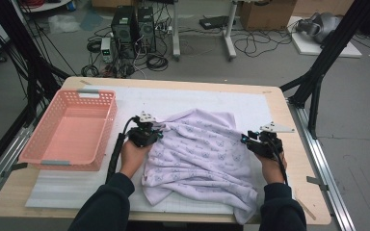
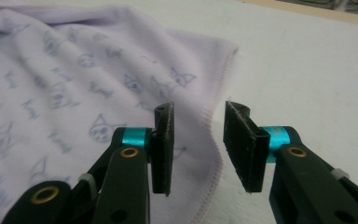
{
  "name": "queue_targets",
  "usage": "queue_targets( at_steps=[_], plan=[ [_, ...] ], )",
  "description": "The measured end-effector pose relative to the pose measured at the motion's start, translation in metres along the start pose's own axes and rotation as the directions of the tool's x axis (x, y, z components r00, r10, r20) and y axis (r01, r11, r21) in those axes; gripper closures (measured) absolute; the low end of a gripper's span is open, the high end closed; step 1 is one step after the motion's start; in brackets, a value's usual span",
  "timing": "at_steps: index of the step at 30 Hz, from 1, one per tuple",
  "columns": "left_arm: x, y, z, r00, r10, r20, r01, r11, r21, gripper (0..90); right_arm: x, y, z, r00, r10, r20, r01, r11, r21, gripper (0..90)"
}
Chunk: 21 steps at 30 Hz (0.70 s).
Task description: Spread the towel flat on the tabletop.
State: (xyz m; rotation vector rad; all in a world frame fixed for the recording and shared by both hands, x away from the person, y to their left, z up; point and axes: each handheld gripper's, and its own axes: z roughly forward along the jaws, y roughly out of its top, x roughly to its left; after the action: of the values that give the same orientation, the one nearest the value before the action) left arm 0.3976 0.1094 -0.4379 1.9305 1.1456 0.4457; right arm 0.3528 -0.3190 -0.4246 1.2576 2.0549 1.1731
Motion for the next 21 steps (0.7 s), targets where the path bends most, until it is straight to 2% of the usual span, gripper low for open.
queue_targets(
  at_steps=[1,2,4,5,6,8,9,11,12,13,14,15,18,21],
  plan=[
    [0.009,0.000,-0.002,0.9983,-0.038,-0.044,0.036,0.9990,-0.028,84.3,0.001,0.000,0.001,0.9998,0.002,-0.022,-0.002,1.000,-0.001,62.2],
    [0.015,0.000,-0.003,0.9956,-0.069,-0.064,0.066,0.9970,-0.040,84.3,0.004,0.000,0.002,0.9992,-0.004,-0.040,0.004,1.000,0.006,62.0],
    [0.030,-0.002,-0.007,0.9847,-0.135,-0.110,0.127,0.9891,-0.074,84.2,0.008,0.000,0.005,0.9972,-0.018,-0.073,0.020,1.000,0.022,61.2],
    [0.033,-0.003,-0.008,0.9832,-0.147,-0.108,0.139,0.9868,-0.083,84.1,0.011,0.000,0.007,0.9955,-0.025,-0.092,0.028,0.999,0.029,59.6],
    [0.036,-0.004,-0.010,0.9830,-0.166,-0.078,0.159,0.9828,-0.094,83.6,0.012,0.000,0.008,0.9935,-0.027,-0.111,0.031,0.999,0.033,57.8],
    [0.034,-0.003,-0.013,0.9859,-0.146,-0.081,0.137,0.9847,-0.107,77.1,0.017,0.000,0.011,0.9874,-0.033,-0.155,0.041,0.998,0.046,51.5],
    [0.033,-0.002,-0.014,0.9856,-0.153,-0.072,0.144,0.9828,-0.116,68.4,0.019,0.000,0.013,0.9841,-0.038,-0.173,0.047,0.998,0.050,49.5],
    [0.032,0.000,-0.017,0.9832,-0.181,-0.022,0.177,0.9750,-0.134,56.1,0.022,0.000,0.016,0.9785,-0.045,-0.201,0.058,0.997,0.057,45.1],
    [0.031,0.000,-0.018,0.9835,-0.181,0.013,0.181,0.9749,-0.130,51.9,0.023,0.000,0.017,0.9752,-0.043,-0.217,0.060,0.996,0.070,43.7],
    [0.028,0.000,-0.019,0.9874,-0.156,0.027,0.158,0.9808,-0.115,49.7,0.025,0.000,0.019,0.9738,-0.051,-0.222,0.071,0.994,0.080,42.7],
    [0.025,0.000,-0.020,0.9919,-0.125,0.024,0.127,0.9870,-0.099,48.3,0.026,-0.001,0.020,0.9724,-0.061,-0.225,0.082,0.993,0.085,41.5],
    [0.022,0.000,-0.021,0.9941,-0.105,0.026,0.107,0.9903,-0.089,46.6,0.027,-0.001,0.021,0.9703,-0.067,-0.232,0.091,0.992,0.092,41.1],
    [0.016,-0.004,-0.027,0.9974,-0.068,0.023,0.070,0.9923,-0.102,46.3,0.028,-0.002,0.022,0.9714,-0.083,-0.222,0.109,0.988,0.109,39.0],
    [0.014,-0.012,-0.029,0.9967,-0.074,0.035,0.077,0.9935,-0.085,43.4,0.029,-0.003,0.024,0.9653,-0.117,-0.234,0.147,0.982,0.117,27.1]
  ],
)
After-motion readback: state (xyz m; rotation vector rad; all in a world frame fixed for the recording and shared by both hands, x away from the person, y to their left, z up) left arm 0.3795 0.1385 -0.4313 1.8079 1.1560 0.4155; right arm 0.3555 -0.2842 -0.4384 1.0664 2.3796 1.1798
